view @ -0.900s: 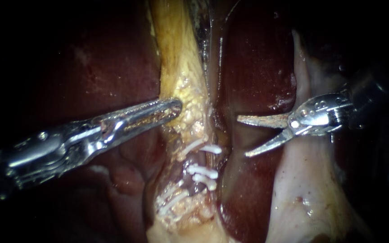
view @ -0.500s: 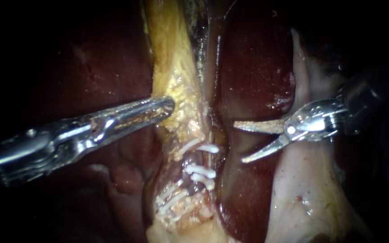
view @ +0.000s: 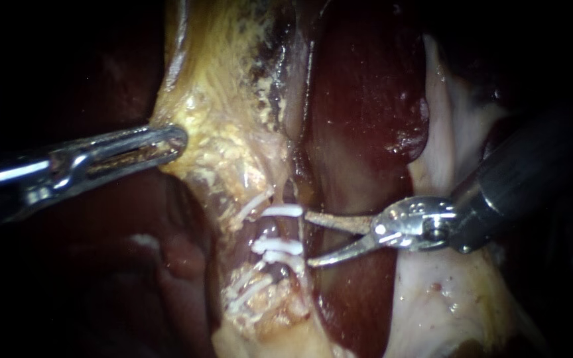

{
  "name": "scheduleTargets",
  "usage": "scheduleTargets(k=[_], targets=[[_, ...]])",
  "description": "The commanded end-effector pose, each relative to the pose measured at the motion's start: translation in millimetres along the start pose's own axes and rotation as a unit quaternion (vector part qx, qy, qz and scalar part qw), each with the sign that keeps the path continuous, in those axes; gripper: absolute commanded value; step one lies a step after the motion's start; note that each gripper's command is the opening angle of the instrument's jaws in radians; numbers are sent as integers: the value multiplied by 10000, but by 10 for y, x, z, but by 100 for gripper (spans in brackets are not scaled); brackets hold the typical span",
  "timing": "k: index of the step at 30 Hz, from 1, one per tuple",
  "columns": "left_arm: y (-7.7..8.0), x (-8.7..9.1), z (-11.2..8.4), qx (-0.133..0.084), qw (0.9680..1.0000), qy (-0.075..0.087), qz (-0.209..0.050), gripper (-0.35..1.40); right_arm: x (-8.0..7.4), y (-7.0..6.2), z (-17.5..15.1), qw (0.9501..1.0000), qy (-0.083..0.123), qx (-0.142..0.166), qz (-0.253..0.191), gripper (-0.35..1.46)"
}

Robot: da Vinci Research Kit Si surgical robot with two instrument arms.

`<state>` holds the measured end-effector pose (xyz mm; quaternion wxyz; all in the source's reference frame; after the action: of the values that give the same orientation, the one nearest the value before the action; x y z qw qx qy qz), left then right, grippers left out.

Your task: Go to the cutting position right tube

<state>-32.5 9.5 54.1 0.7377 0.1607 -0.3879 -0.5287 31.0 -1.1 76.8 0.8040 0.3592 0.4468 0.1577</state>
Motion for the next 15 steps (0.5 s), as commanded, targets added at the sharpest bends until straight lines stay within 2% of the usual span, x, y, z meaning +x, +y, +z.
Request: scheduleTargets(k=[1, 6, 8, 15], targets=[[-2, 0, 0, -2, 10000, -8, 4, -35, 0, 2, 3, 10000, -2, 2, 66, 140], [-4, 0, 0, -5, 10000, -26, 27, -35, 2, 9, 10, 9996, -16, 15, 275, 138], [-4, 0, 0, -5, 10000, -26, 27, -35, 2, 11, 11, 9993, -84, -7, 367, 137], [-5, 0, 0, -7, 10000, -27, 26, -35, 3, 19, 16, 9988, -149, -40, 465, 132]])
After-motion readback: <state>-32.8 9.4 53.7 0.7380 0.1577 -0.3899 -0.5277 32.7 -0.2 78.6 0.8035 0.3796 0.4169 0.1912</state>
